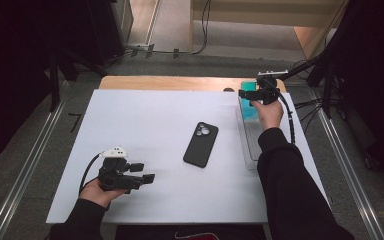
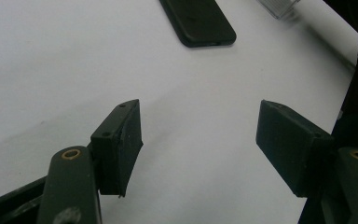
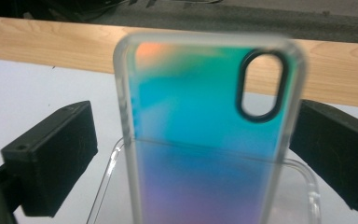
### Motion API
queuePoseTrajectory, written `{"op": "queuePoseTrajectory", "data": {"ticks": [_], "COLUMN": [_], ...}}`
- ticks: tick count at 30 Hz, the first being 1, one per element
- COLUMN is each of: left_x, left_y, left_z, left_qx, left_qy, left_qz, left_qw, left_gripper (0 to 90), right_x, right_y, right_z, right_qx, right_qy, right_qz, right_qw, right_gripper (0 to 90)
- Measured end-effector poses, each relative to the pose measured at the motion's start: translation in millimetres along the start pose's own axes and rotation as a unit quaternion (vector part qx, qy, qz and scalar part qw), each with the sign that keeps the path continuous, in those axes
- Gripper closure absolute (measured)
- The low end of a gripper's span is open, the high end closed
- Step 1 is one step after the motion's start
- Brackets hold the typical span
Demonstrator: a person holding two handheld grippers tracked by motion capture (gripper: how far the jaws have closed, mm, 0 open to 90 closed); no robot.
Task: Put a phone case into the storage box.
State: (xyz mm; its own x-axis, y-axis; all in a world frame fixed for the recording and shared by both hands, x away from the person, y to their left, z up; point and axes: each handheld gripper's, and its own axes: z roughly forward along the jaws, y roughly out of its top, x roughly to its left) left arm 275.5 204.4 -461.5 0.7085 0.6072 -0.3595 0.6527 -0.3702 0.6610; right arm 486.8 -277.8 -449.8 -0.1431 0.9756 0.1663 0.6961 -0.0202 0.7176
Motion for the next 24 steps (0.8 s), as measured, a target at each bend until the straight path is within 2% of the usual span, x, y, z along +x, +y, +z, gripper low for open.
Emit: {"op": "queuePoseTrajectory", "data": {"ticks": [7, 13, 15, 18, 24], "left_x": [0.5, 0.3, 0.6, 1.3, 2.6], "left_y": [0.4, 1.5, 1.8, 2.5, 3.7], "left_z": [0.3, 1.5, 1.7, 1.7, 1.2], "left_qx": [-0.001, 0.001, 0.0, 0.0, -0.002], "left_qy": [0.0, -0.003, -0.003, -0.003, -0.004], "left_qz": [-0.001, 0.0, -0.001, -0.002, -0.002], "left_qw": [1.0, 1.0, 1.0, 1.0, 1.0], "left_gripper": [31.3, 31.3, 31.3, 31.3, 31.3], "right_x": [-0.9, 3.4, 5.8, 10.4, 21.2], "right_y": [0.9, -2.6, -4.1, -7.5, -16.8], "right_z": [-16.1, -35.6, -42.5, -52.1, -71.3], "right_qx": [0.003, 0.004, 0.004, 0.012, 0.016], "right_qy": [0.011, 0.018, 0.019, 0.031, 0.08], "right_qz": [-0.001, -0.001, -0.008, -0.01, -0.02], "right_qw": [0.9999, 0.9998, 0.9998, 0.9994, 0.9965], "right_gripper": [0.0, 0.0, 0.0, 0.0, 0.0]}}
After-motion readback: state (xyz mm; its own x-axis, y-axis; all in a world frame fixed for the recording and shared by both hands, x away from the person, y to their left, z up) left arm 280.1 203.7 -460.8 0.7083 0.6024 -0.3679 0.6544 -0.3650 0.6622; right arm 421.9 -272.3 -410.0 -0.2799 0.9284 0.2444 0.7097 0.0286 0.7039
